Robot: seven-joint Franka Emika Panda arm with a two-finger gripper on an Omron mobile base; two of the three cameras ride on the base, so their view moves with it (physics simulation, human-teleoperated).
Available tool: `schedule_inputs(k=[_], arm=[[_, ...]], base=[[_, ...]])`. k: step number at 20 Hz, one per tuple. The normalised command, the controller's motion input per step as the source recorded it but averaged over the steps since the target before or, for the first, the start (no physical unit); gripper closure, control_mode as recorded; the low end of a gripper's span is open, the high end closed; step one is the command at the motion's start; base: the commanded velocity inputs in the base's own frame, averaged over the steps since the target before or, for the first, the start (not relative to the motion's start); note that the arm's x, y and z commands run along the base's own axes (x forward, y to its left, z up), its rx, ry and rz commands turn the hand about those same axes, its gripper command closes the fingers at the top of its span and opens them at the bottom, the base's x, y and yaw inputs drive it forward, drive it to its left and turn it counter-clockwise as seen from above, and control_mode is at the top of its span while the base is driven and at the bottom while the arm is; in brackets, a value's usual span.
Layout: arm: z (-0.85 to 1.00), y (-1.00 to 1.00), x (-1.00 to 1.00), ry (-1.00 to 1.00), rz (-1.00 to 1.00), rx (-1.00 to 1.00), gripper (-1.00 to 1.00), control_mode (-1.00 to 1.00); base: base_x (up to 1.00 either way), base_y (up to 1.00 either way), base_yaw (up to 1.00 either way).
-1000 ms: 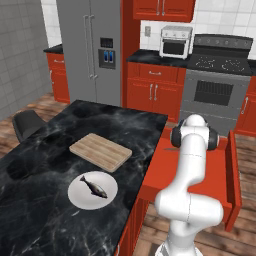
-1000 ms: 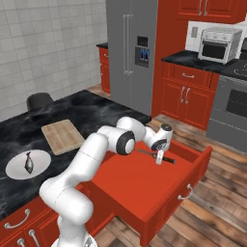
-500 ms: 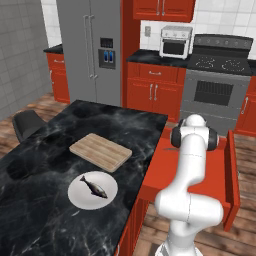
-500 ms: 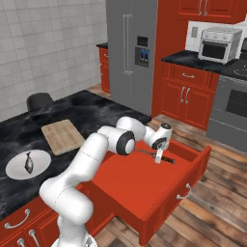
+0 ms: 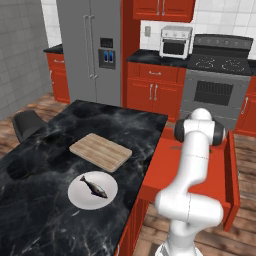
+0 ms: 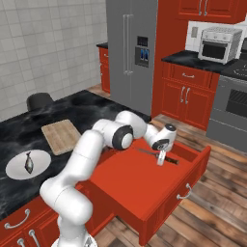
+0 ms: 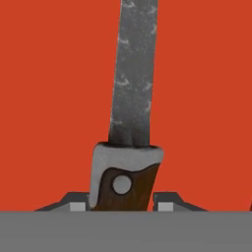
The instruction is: Pick up the knife from the drawer and place it on the cutting board. Then place the meat from the plate to the cutting board.
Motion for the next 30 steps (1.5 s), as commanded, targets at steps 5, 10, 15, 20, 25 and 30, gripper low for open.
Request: schedule_inputs(k=[5,10,15,20,25,30], arm=[[0.60,-0.05,-0.56,-0.06,-0.06,0.00,1.00,-1.00],[0.75,0.00,-0.68,-0.05,-0.07,0.00,1.00,-1.00],[0.90,0.00,-0.69,-0.04,-0.06,0.00,1.00,-1.00],[0.98,0.01,-0.63,-0.01,-0.05,0.00,1.00,-1.00],[0.88,0.20,-0.58,0.00,-0.03,0.00,1.00,-1.00],[0.71,0.56,-0.45,0.00,0.00,-0.02,1.00,-1.00]], base=[[0.00,0.00,0.00],[0.00,0.00,0.00],[0.00,0.00,0.00],[0.00,0.00,0.00],[0.00,0.00,0.00],[0.00,0.00,0.00]])
